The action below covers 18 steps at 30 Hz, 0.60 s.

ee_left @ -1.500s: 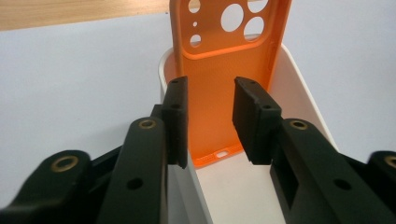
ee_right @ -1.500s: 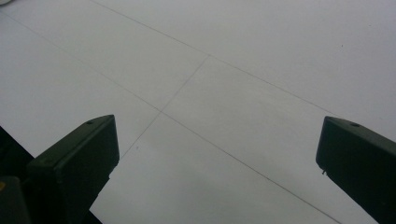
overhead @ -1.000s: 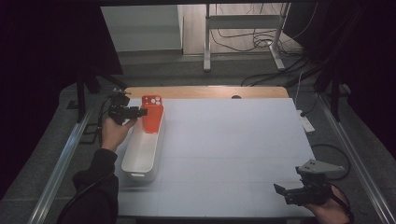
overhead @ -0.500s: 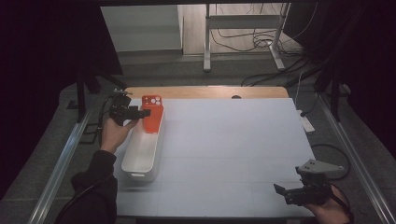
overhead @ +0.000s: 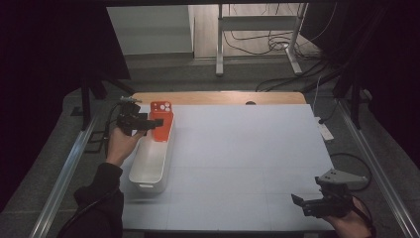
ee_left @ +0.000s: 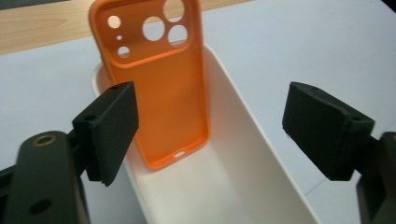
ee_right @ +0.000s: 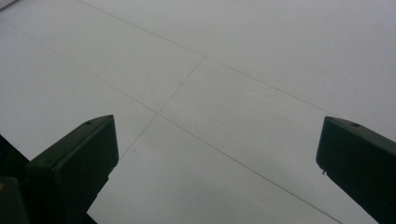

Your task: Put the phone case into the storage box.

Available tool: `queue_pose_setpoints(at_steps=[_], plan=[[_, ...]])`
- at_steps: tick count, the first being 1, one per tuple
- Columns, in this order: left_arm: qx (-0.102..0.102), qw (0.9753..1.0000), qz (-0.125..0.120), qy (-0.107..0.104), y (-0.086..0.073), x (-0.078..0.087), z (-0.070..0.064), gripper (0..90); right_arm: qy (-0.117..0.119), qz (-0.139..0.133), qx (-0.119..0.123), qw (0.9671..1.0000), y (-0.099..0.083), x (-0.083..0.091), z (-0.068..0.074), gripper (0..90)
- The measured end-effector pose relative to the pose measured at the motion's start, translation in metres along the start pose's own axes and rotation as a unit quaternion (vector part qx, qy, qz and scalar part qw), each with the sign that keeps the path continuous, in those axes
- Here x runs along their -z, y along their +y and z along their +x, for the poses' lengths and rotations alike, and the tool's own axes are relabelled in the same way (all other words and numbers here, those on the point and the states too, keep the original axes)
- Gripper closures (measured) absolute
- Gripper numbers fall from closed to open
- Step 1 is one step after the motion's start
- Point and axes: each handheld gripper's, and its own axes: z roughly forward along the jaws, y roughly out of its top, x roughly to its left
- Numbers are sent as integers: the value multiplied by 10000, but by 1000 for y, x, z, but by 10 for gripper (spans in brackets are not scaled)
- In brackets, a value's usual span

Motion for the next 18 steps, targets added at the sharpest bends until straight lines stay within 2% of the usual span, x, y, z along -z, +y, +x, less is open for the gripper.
queue_pose_setpoints(at_steps=[9, 18], plan=[[-193, 9996, -100, -161, -5, 4, -9, 137, -209, 75, -6, 9998, -1, 1, -3, 0], [-461, 9988, -42, -137, -11, 4, -18, 74, -233, 127, -47, 9996, -1, 0, -4, 0]])
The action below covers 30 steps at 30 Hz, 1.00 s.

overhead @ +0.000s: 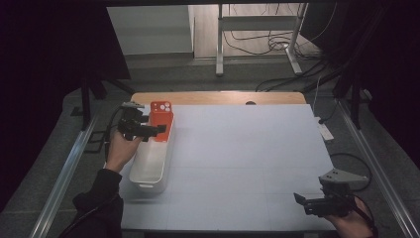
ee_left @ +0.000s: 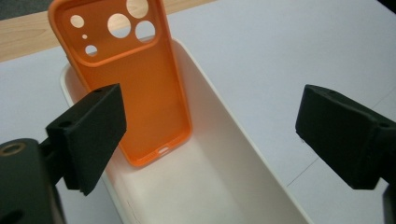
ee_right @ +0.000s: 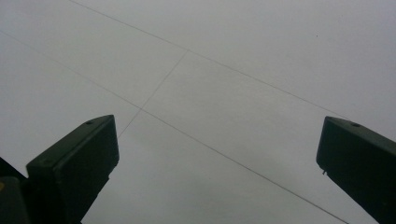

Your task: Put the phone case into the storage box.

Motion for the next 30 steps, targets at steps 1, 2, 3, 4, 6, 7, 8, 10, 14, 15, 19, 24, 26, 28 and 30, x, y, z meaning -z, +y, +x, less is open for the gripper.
queue_pose_setpoints(at_steps=[1, 2, 3, 4, 6, 7, 8, 10, 14, 15, 19, 24, 26, 28, 30], plan=[[-28, 10000, 9, 3, 0, 0, -1, 65, 0, 1, -4, 10000, 0, 0, 0, 0], [-70, 10000, 10, -2, -1, 0, -3, 58, 2, 0, -4, 10000, 0, 0, 0, 0], [-125, 9999, 22, 0, -1, 0, -5, 50, 8, -11, -12, 10000, 0, 0, 0, 0], [-179, 9998, 56, 2, -2, -1, -7, 43, 13, -8, -15, 10000, 0, 0, 0, 0], [-300, 9995, 113, 26, -2, -2, -11, 29, 22, -5, -19, 10000, 0, 0, 0, 0], [-347, 9993, 133, 43, -3, -2, -13, 23, 22, 4, -19, 10000, 0, 0, 0, 0], [-388, 9991, 146, 56, -3, -2, -14, 20, 24, 7, -19, 10000, 0, 0, 0, 0], [-431, 9989, 157, 55, -4, -2, -17, 16, 24, 10, -16, 10000, 0, 0, 0, 0], [-490, 9987, 140, 50, -7, -1, -21, 13, 24, 24, 5, 10000, 0, 0, 0, 0], [-507, 9986, 133, 42, -8, 0, -23, 12, 26, 25, 9, 10000, 0, 0, 0, 0], [-556, 9984, 117, 15, -11, 1, -27, 6, 41, 33, 22, 10000, 0, -1, 0, 0], [-576, 9983, 101, -21, -16, 3, -32, 8, 41, 40, 46, 10000, 0, -1, 1, 0], [-575, 9983, 102, -37, -18, 4, -34, 12, 44, 46, 50, 10000, 0, -1, 1, 0], [-591, 9982, 82, -46, -20, 4, -36, 17, 46, 50, 50, 10000, 0, -1, 1, 0], [-584, 9983, 61, -64, -22, 6, -38, 18, 47, 55, 53, 10000, 0, -1, 1, 0]])
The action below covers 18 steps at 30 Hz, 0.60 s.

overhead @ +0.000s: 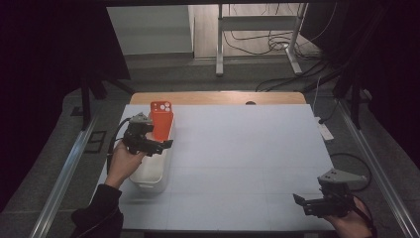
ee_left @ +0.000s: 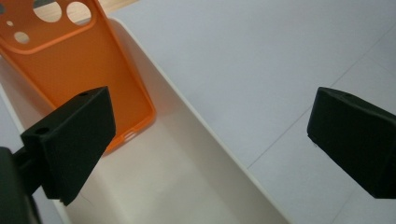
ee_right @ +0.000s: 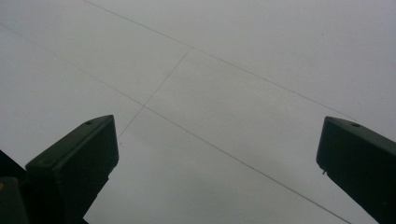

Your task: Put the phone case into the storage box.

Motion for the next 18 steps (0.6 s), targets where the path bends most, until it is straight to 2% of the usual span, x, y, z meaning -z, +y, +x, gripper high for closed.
queue_pose_setpoints(at_steps=[8, 18], plan=[[-48, 9999, -130, -72, -9, 8, -9, 15, 22, 12, 10, 10000, 0, 0, 0, 0], [-54, 9995, -311, -66, -23, 18, -24, 8, 32, -11, 10, 10000, 0, 0, 0, 0]])
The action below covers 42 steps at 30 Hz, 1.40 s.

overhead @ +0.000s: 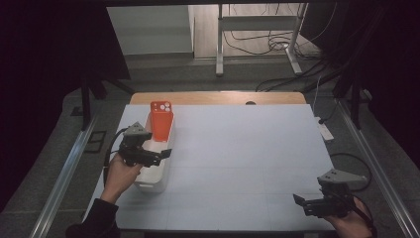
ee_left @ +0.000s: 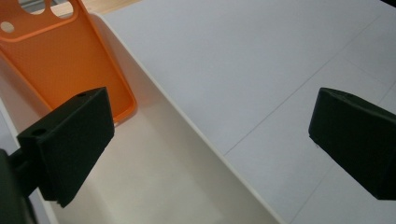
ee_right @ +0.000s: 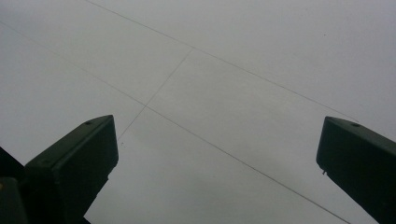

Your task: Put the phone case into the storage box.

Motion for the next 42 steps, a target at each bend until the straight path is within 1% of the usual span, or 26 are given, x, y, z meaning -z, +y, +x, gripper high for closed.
queue_pose_setpoints(at_steps=[4, 6, 7, 12, 18, 24, 30, 33, 42], plan=[[-41, 10000, -30, 27, -5, 4, -8, 8, 8, 4, 8, 10000, 0, 0, 0, 0], [-68, 10000, -31, 44, -6, 6, -9, 8, 9, 7, 8, 10000, 0, 0, 0, 0], [-54, 9999, -80, 26, -7, 9, -13, 8, 13, 4, 15, 10000, 0, 0, 0, 0], [-60, 9999, -114, 28, -11, 15, -18, 8, 21, -5, 18, 10000, 0, 0, 0, 0], [-41, 10000, -80, 35, -22, 22, -25, 7, 28, -9, 25, 10000, 0, 0, 0, 0], [-64, 9999, -69, 133, -31, 30, -32, 7, 27, 10, 41, 10000, 0, 0, 1, 0], [-136, 9995, 25, 277, -40, 36, -40, 6, 28, 3, 49, 10000, 0, 0, 1, 0], [-138, 9993, 51, 340, -45, 39, -42, 5, 28, -5, 44, 10000, 0, 1, 1, 0], [-27, 9992, 82, 392, -59, 49, -45, 5, 13, -6, 63, 10000, 0, 0, 1, 0]])
